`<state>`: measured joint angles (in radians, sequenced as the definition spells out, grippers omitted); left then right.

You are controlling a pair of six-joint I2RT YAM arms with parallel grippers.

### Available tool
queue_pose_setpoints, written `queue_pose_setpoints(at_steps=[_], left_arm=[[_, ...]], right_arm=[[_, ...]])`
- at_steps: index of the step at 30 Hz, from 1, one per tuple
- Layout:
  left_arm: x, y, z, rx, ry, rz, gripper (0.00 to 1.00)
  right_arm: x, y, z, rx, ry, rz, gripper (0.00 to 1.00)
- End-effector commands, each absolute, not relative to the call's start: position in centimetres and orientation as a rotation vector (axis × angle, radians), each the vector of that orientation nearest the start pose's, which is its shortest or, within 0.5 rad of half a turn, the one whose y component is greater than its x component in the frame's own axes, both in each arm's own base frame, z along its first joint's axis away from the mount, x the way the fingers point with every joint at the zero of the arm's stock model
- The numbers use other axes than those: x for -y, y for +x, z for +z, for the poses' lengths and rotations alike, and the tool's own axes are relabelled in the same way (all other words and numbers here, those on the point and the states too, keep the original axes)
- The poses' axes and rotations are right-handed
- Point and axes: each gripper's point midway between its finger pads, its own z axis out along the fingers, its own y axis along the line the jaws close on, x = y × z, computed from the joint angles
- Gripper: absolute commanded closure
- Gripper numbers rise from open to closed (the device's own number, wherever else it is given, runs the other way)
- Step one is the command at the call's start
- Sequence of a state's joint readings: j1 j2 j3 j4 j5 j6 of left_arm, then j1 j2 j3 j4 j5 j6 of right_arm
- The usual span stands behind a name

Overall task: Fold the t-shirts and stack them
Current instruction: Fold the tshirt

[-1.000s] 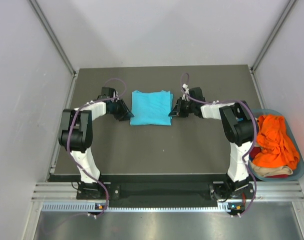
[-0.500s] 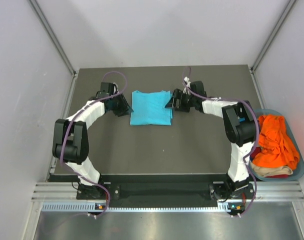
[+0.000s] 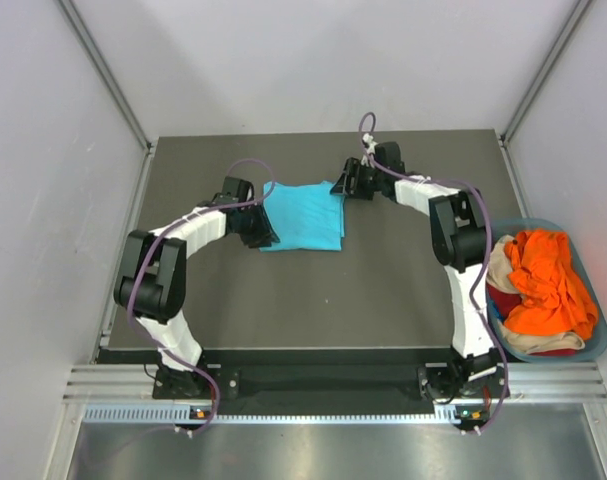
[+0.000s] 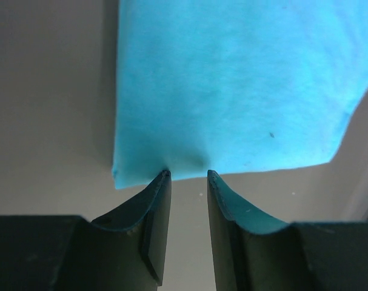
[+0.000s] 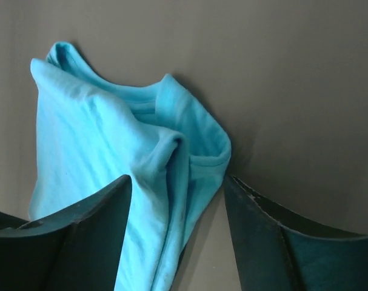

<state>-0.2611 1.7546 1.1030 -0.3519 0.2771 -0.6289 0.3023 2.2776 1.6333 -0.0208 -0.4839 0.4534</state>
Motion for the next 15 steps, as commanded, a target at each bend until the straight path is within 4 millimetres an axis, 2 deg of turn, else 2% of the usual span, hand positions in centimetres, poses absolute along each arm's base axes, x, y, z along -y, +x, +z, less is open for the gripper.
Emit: queue_pose_setpoints(at_steps=[1,4,9,13,15], left_arm=[[16.7,38.1,5.0,-2.619,-0.378,-0.617,0.65],[16.0,37.6,3.5,-2.658,-0.39,-0.56,0.65],[15.6,37.2,2.8,-2.676,-0.399,-0.526,0.65],[16.8,38.0,5.4,-2.635,-0.379,-0.623,0.64],[17.6,38.3,7.3,-2.615,-0.363,-0.698,0.64]], right_arm=[[-25.5,52.8,3.2,-2.357,-0.079,0.875,0.49],[-24.8,53.4,2.7,-2.351,-0.02,0.879,0.67],[-24.5,54.1,2.3,-2.32,0.075,0.93,0.83],[-25.0,54.3,2.1,-2.319,0.092,0.967,0.95],[-25.2,54.4,2.6,-2.308,0.086,0.989,0.92]])
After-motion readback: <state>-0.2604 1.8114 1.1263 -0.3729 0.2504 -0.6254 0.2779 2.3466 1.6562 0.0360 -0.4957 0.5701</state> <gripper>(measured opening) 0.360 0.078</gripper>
